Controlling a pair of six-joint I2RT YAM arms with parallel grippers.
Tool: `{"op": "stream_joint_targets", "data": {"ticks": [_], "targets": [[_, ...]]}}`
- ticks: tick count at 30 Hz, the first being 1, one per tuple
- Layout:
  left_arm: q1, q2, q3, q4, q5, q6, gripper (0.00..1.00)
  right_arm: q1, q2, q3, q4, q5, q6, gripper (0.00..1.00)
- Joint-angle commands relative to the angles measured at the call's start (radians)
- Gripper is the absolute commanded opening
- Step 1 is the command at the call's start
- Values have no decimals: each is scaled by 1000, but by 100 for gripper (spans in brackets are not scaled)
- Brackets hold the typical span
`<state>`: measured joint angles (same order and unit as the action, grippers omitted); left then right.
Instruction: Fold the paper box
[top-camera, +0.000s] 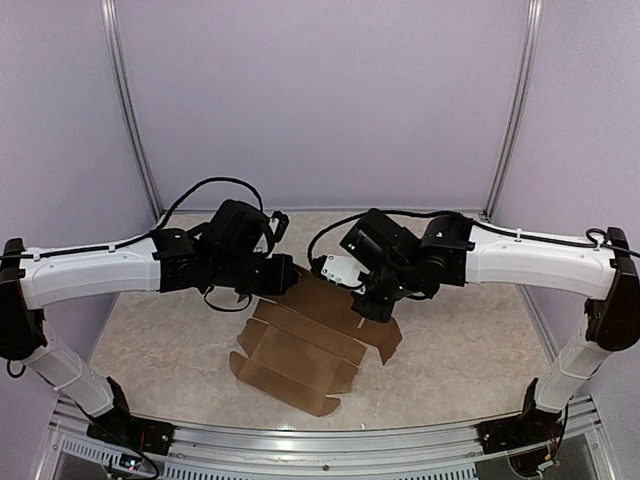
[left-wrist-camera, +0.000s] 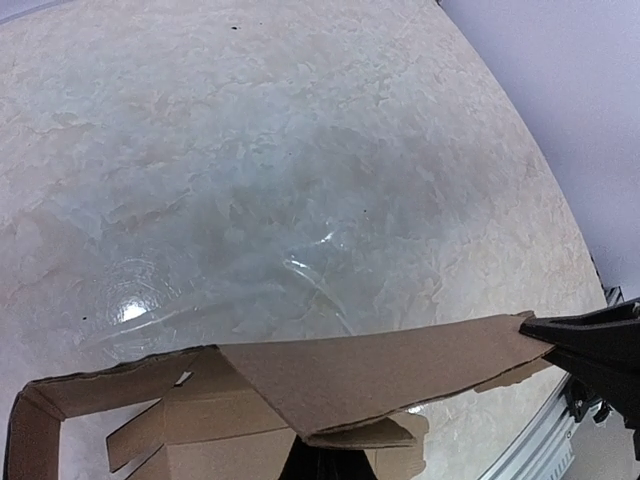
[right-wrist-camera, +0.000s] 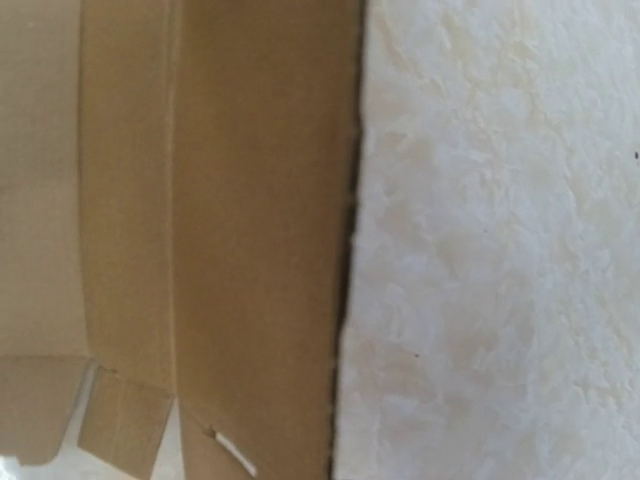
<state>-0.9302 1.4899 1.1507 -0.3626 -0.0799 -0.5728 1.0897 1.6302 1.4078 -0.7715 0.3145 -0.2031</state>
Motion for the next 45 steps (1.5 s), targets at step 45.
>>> {"op": "stream_joint_targets", "data": {"ticks": [45], "targets": [[1, 62, -203, 1, -306, 16, 0, -204, 202, -25, 19, -429, 128, 0]]}}
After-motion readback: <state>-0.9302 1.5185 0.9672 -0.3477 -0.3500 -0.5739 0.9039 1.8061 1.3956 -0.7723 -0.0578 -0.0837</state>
